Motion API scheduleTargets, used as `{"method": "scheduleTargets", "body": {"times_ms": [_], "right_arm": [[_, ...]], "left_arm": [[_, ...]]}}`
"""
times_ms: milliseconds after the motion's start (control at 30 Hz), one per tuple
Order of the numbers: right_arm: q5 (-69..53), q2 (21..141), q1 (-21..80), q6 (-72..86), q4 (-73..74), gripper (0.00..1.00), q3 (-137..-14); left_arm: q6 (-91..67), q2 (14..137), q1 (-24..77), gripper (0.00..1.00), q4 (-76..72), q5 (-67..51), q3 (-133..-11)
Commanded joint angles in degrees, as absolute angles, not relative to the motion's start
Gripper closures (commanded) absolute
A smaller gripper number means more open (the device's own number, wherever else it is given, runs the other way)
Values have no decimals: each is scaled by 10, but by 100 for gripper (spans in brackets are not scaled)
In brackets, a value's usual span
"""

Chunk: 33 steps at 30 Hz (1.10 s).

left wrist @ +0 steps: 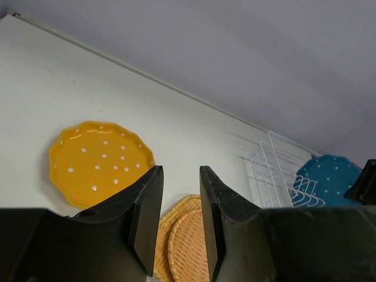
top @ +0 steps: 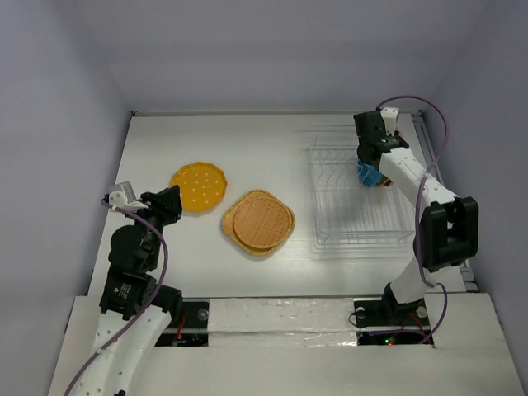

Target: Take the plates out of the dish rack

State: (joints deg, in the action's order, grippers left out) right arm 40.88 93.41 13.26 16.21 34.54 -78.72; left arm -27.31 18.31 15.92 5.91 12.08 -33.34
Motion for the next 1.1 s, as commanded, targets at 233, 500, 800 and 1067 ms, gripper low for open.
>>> {"method": "scheduleTargets", "body": {"times_ms": [233, 500, 800, 1067], "right_arm": [[471, 978, 120, 131, 366, 89, -865], [465, 960, 126, 102, 408, 100, -915], [468, 901, 170, 98, 449, 100, -992], [339, 806, 225, 137, 385, 100, -970]], "left_arm": [[-270, 177, 163, 70, 39, 119, -332], [-271, 178, 163, 69, 39, 119, -332], [-271, 181, 163, 68, 39, 119, -332], [-272, 182, 163, 66, 42, 119, -332]]}}
